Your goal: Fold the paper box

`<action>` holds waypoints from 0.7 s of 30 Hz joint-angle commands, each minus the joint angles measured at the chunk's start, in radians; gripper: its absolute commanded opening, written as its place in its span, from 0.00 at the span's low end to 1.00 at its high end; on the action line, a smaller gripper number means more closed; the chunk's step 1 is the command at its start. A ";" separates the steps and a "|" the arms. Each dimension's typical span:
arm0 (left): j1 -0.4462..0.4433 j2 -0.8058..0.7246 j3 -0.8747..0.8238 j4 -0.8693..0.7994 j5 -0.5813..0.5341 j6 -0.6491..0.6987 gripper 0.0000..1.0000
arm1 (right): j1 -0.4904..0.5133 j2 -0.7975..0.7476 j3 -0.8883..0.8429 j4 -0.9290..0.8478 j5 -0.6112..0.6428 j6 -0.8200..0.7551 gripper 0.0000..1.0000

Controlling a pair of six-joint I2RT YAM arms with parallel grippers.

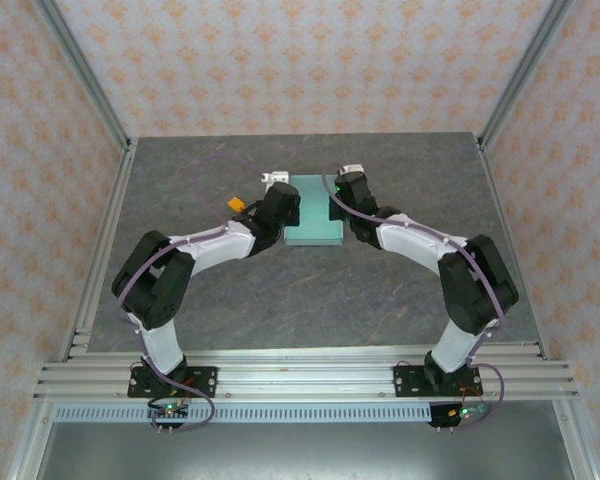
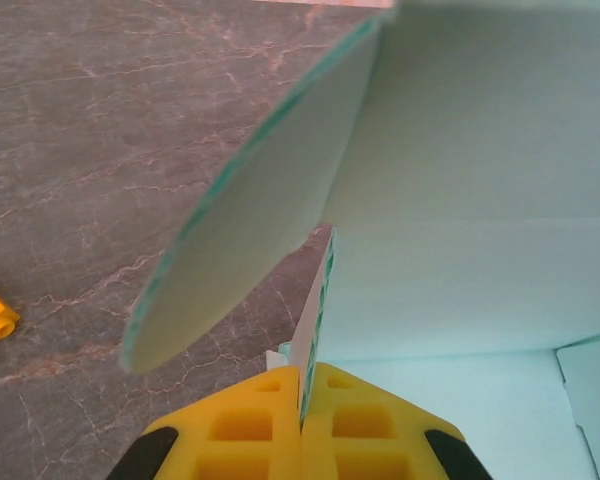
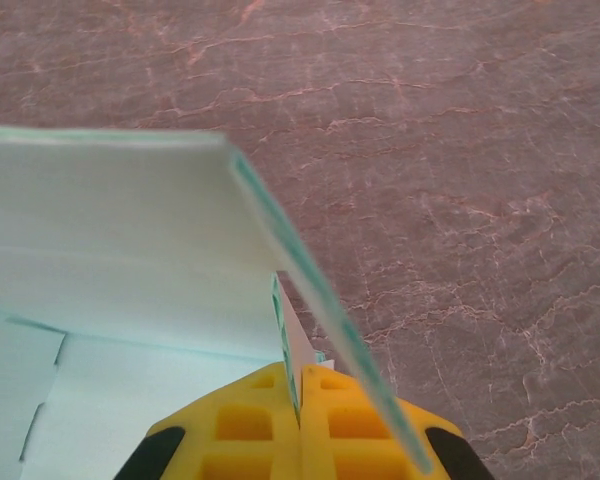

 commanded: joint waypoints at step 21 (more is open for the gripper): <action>-0.039 -0.001 -0.084 0.067 -0.354 -0.220 0.01 | 0.034 0.050 -0.020 0.105 0.213 0.179 0.03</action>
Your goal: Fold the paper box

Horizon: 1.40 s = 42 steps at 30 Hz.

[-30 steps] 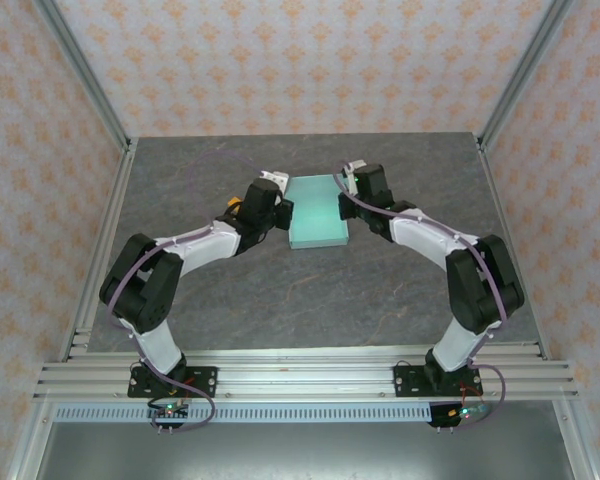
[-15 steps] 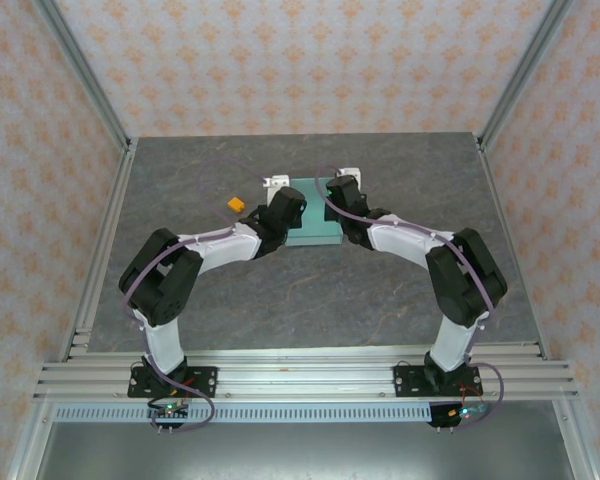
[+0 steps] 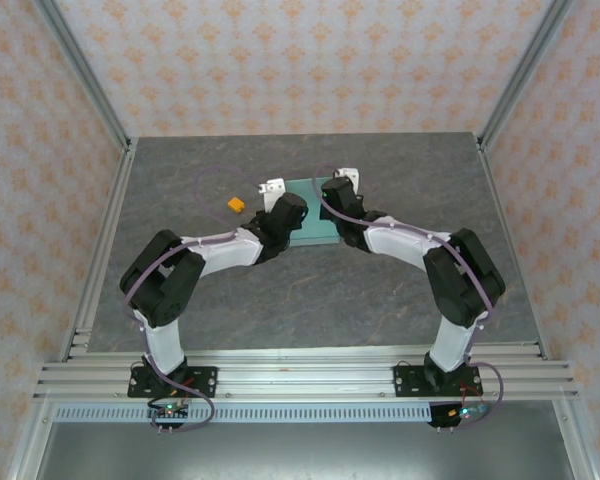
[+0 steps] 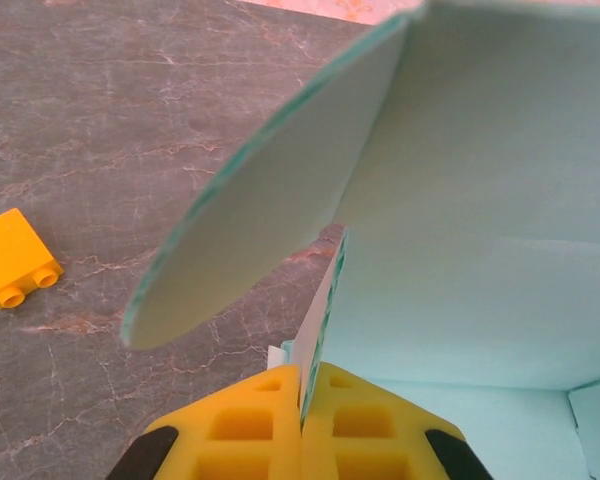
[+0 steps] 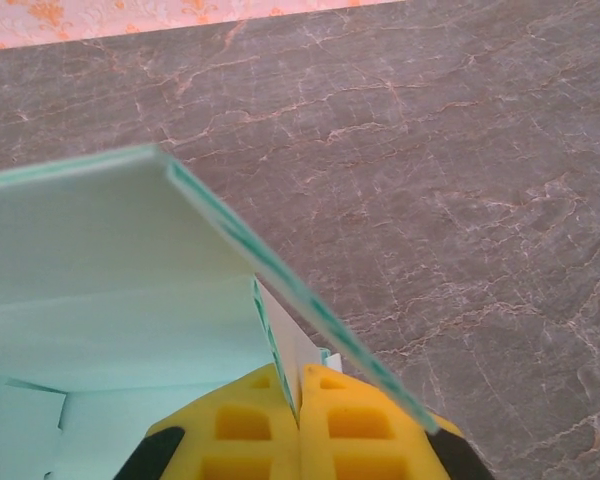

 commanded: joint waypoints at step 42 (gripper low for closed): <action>-0.123 -0.008 -0.445 0.455 -0.436 -0.007 0.00 | 0.165 -0.045 -0.458 0.508 0.290 0.139 0.02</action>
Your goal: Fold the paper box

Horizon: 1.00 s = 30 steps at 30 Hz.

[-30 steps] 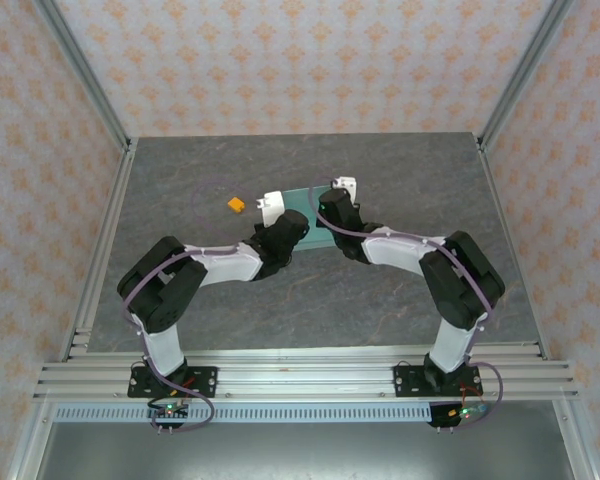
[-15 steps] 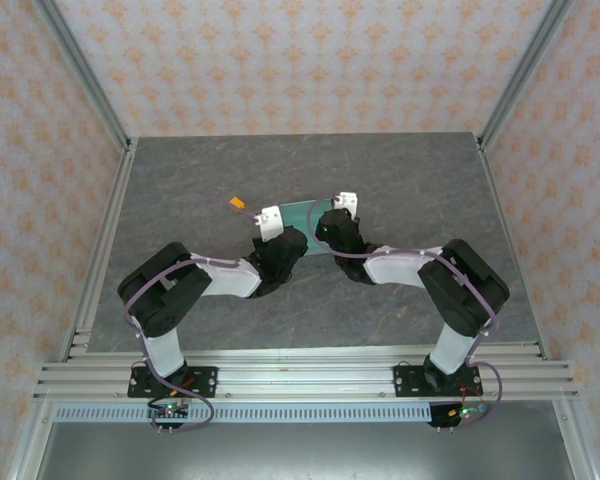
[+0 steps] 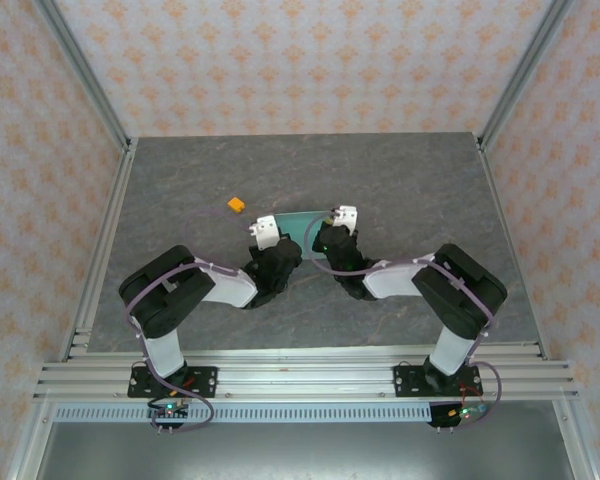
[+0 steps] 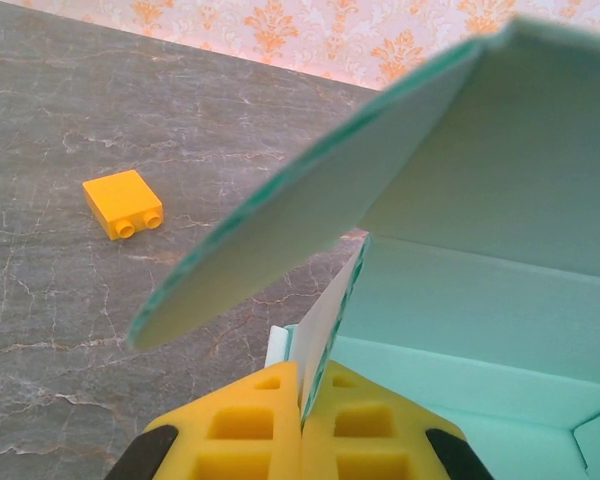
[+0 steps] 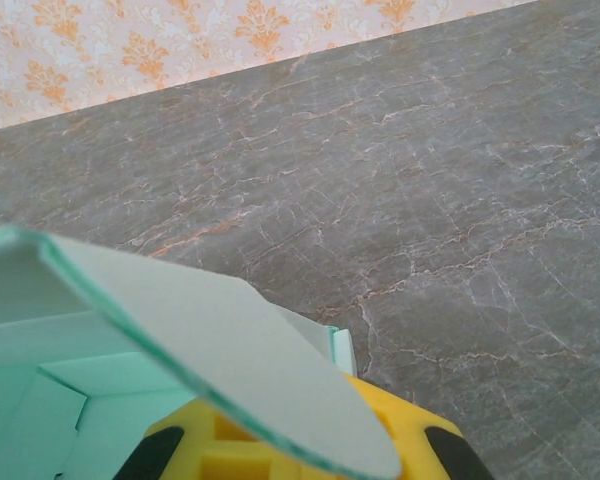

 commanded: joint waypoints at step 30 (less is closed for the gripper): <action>0.023 0.157 -0.127 0.112 -0.146 0.058 0.00 | 0.070 0.079 -0.079 -0.111 0.279 0.248 0.09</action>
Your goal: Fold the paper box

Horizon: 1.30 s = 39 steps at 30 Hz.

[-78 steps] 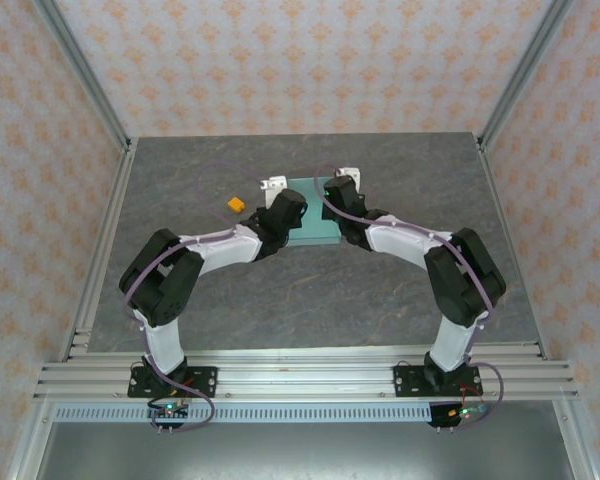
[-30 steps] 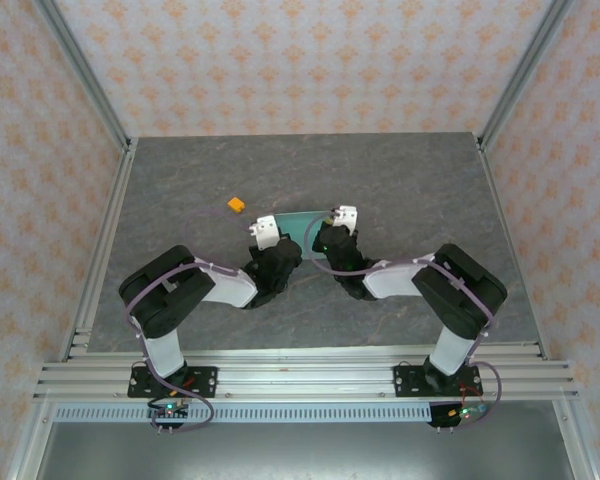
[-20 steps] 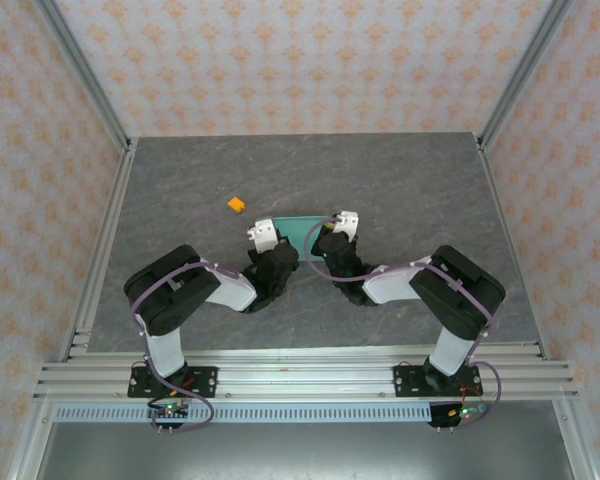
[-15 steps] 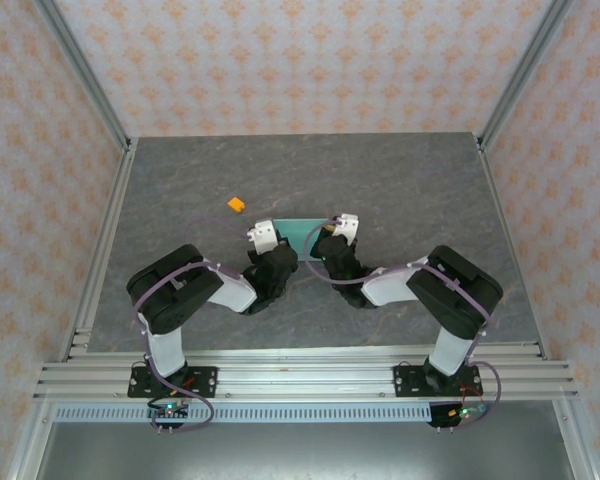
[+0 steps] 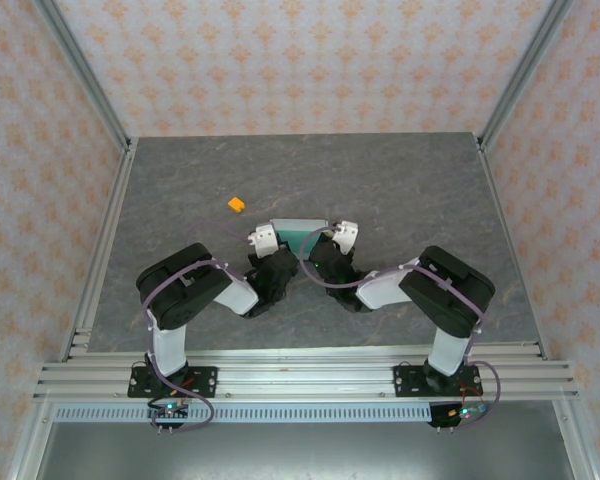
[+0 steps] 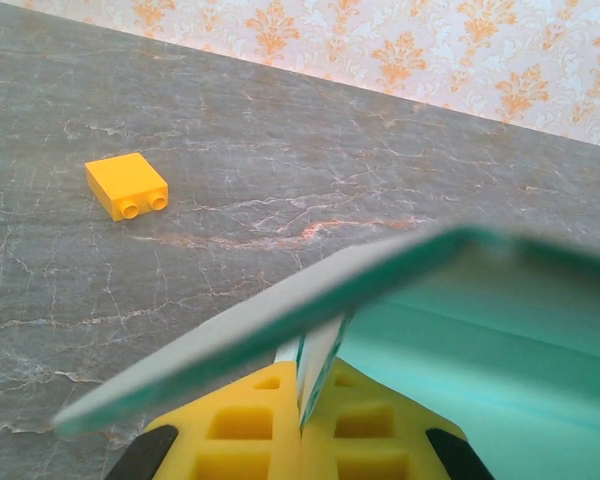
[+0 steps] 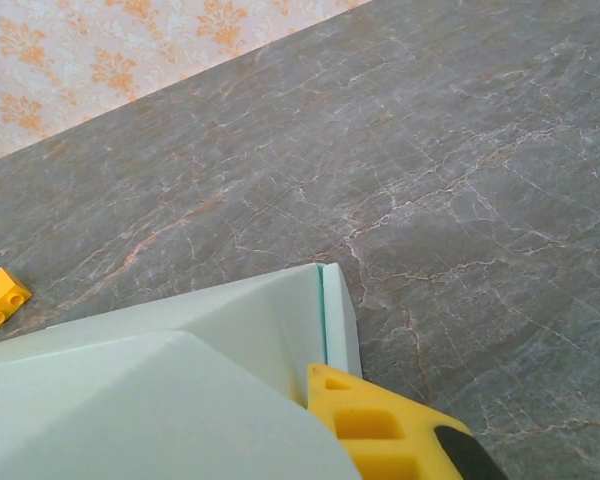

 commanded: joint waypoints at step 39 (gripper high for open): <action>0.032 -0.021 0.009 -0.286 -0.127 0.025 0.00 | -0.021 -0.154 0.055 -0.386 -0.174 -0.142 0.59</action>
